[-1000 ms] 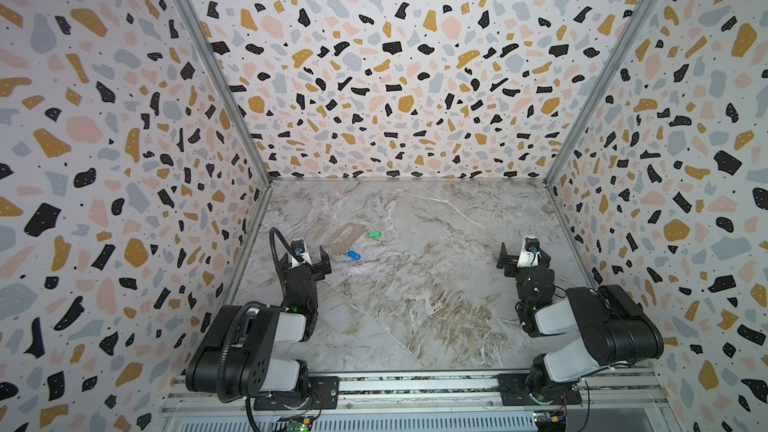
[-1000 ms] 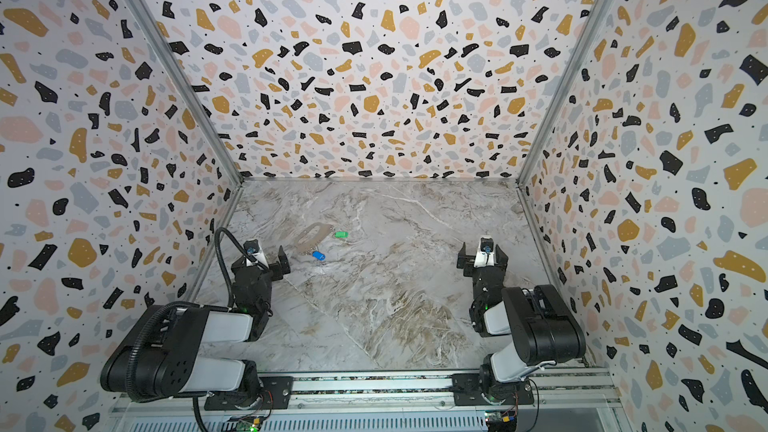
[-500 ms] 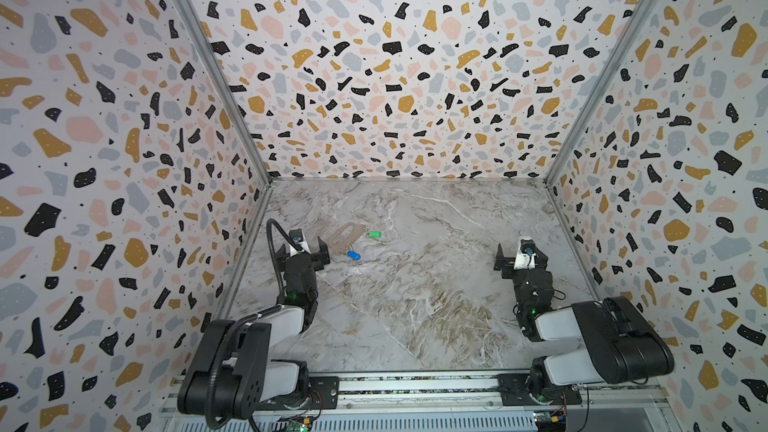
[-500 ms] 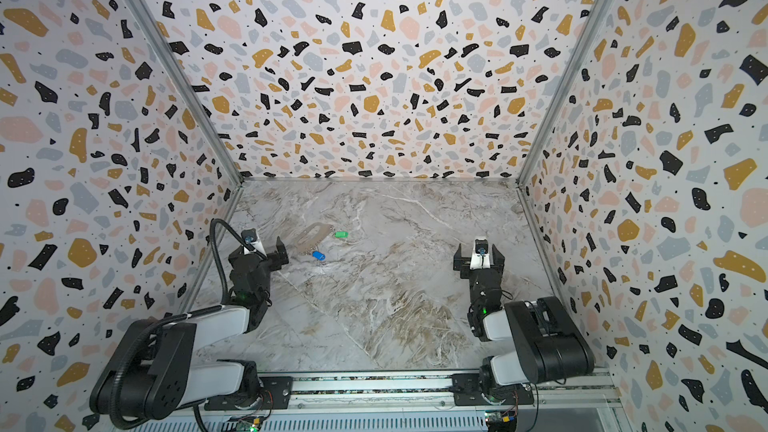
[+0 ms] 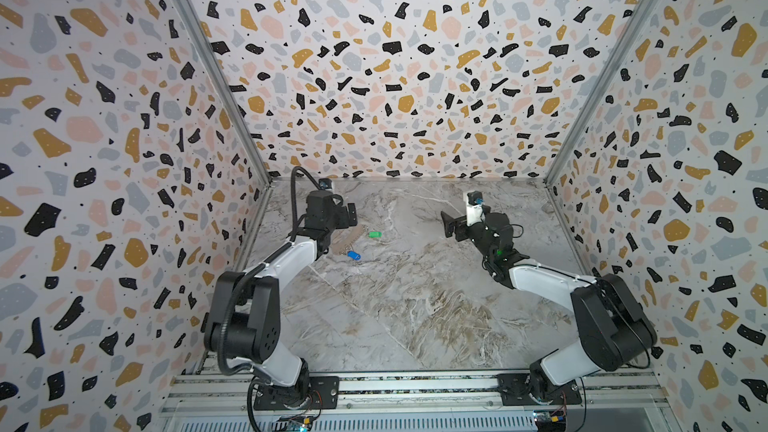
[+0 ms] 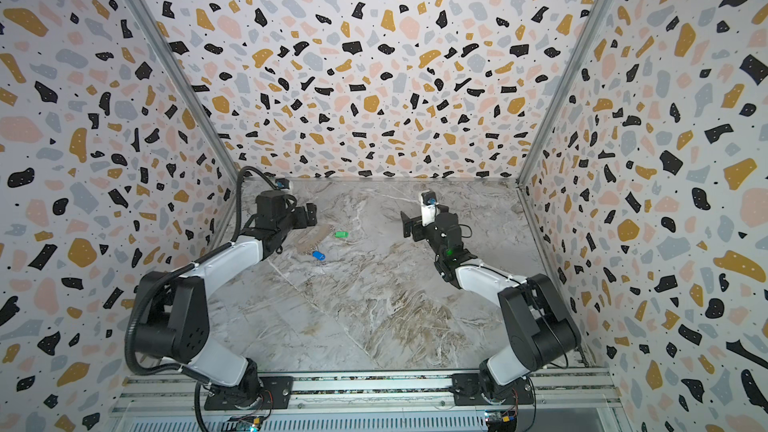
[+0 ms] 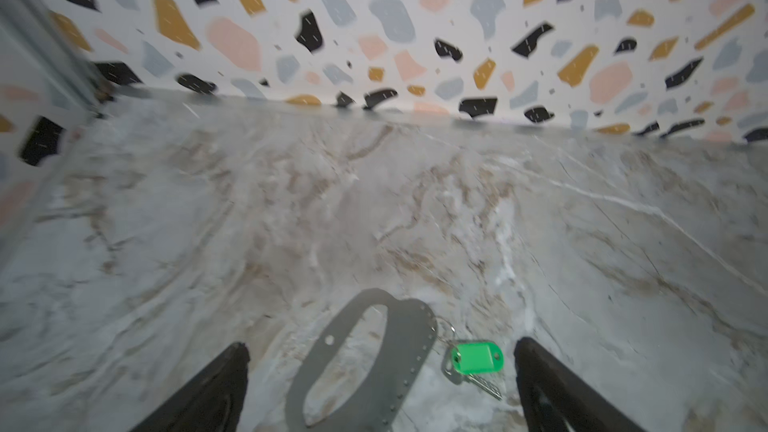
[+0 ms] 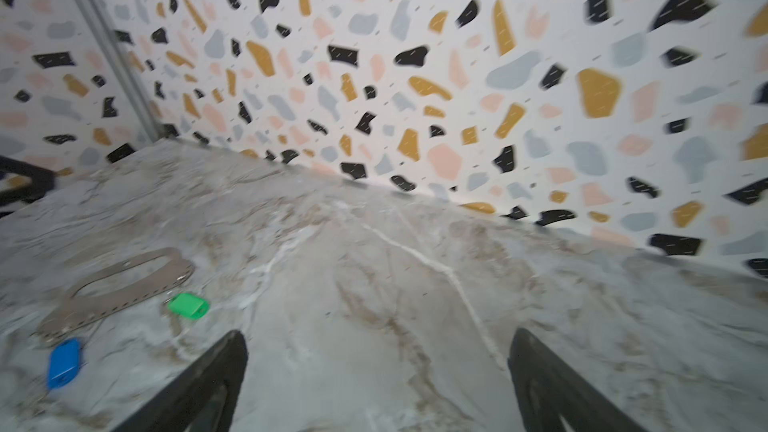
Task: Remove the keys from the keyring
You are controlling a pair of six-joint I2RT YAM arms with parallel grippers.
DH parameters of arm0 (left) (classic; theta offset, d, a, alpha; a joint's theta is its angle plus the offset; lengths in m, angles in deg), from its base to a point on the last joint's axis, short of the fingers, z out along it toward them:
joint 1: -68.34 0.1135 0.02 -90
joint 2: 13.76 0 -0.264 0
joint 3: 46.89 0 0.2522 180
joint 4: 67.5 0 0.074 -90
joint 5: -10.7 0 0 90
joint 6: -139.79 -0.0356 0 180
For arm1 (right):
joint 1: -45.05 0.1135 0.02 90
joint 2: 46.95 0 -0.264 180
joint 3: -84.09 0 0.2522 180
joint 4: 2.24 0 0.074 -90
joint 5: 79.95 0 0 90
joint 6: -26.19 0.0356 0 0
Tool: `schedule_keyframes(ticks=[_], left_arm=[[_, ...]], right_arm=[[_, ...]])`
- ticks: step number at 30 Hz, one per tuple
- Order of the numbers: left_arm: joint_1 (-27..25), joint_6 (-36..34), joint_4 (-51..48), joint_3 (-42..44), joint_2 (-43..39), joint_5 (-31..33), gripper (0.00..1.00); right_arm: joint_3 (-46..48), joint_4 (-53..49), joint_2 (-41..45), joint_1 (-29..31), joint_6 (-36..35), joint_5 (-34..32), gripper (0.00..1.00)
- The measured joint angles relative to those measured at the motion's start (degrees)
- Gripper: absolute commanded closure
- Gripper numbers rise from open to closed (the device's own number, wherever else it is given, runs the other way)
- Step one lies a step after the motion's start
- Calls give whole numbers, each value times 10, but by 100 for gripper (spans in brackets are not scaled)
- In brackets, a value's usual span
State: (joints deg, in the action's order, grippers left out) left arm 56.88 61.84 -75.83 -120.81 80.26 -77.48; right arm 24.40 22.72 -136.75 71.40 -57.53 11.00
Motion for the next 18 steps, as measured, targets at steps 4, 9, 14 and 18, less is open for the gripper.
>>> schedule_keyframes(ticks=[4, 9, 14, 18], left_arm=[[-20, 13, -48, -54, 77, -29, 0], [-20, 28, -75, -79, 126, -37, 0], [-17, 38, -82, -85, 151, -49, 0], [-17, 42, -82, -85, 167, -62, 0]], right_arm=[[-30, -42, -42, 26, 33, 55, 0], [-39, -76, -62, 45, 51, 103, 0], [-52, -100, -77, 49, 57, 130, 0], [-58, -113, -81, 51, 63, 136, 0]])
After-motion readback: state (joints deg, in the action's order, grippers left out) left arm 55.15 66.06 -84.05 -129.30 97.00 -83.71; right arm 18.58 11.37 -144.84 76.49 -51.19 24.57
